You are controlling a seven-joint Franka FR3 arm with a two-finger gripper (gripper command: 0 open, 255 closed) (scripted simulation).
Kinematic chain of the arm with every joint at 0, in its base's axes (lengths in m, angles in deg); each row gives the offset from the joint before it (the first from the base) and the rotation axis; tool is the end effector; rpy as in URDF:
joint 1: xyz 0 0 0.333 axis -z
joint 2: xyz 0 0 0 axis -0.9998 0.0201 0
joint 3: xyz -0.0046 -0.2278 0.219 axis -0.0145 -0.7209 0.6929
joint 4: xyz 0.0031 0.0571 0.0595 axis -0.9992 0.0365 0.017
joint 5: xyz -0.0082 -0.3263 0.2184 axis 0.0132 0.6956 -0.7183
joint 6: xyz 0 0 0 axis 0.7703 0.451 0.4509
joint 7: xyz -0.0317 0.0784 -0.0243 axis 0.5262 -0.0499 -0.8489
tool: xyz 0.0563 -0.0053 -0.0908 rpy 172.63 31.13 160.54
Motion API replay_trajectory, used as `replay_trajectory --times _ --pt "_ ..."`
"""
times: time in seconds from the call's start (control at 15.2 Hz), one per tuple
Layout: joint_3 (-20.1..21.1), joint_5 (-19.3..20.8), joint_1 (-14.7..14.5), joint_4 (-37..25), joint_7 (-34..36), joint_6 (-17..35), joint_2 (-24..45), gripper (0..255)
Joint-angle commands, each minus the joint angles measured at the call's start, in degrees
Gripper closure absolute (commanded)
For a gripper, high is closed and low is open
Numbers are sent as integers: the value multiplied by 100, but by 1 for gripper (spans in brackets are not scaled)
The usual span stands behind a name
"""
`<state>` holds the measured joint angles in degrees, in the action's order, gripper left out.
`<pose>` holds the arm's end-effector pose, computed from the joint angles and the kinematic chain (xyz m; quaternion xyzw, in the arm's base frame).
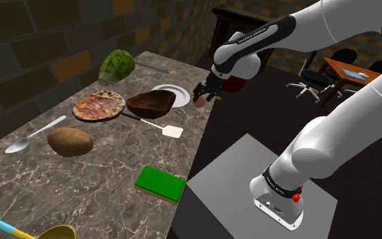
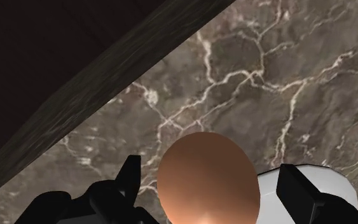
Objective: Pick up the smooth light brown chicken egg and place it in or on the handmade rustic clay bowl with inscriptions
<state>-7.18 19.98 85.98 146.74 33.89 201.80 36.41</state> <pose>0.4409 -0.0488 0.3276 -0.9855 0.0914 -0.0875 0.1129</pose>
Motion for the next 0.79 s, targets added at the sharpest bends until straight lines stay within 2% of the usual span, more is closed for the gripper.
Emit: replay_trajectory --times 0.0,0.4,0.46,0.73 --pt "0 -57 -22 23 -41 80 56 0" --pt "0 -56 -22 22 -41 79 56 0" --pt "0 -56 -22 22 -41 79 56 255" --pt "0 -58 -22 23 -43 81 58 255"
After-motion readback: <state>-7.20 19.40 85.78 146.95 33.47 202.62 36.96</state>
